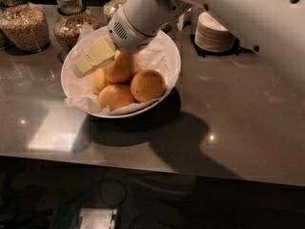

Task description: Pick orange from white bowl

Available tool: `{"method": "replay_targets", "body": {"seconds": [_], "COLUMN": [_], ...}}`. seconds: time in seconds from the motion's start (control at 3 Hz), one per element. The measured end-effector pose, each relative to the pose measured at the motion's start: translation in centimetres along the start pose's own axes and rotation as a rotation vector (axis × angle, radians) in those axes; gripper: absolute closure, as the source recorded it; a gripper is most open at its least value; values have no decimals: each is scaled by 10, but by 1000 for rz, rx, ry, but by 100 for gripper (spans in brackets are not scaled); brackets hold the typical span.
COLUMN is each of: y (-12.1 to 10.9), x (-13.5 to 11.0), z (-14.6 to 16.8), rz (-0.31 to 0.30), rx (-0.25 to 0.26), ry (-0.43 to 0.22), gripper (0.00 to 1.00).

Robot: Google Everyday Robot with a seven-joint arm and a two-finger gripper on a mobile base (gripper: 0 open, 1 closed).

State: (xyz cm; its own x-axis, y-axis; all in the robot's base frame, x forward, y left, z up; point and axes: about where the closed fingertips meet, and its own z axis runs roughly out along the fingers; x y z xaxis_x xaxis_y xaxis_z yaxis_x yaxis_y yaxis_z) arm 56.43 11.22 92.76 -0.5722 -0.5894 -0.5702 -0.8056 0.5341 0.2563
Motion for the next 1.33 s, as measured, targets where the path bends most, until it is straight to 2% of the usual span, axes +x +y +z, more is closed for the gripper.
{"method": "replay_targets", "body": {"seconds": [0.33,0.67,1.33], "y": [0,0,0], "x": [0,0,0], "z": [0,0,0], "rz": [0,0,0], "rx": [0,0,0], "ry": [0,0,0], "gripper": [0,19,66]}}
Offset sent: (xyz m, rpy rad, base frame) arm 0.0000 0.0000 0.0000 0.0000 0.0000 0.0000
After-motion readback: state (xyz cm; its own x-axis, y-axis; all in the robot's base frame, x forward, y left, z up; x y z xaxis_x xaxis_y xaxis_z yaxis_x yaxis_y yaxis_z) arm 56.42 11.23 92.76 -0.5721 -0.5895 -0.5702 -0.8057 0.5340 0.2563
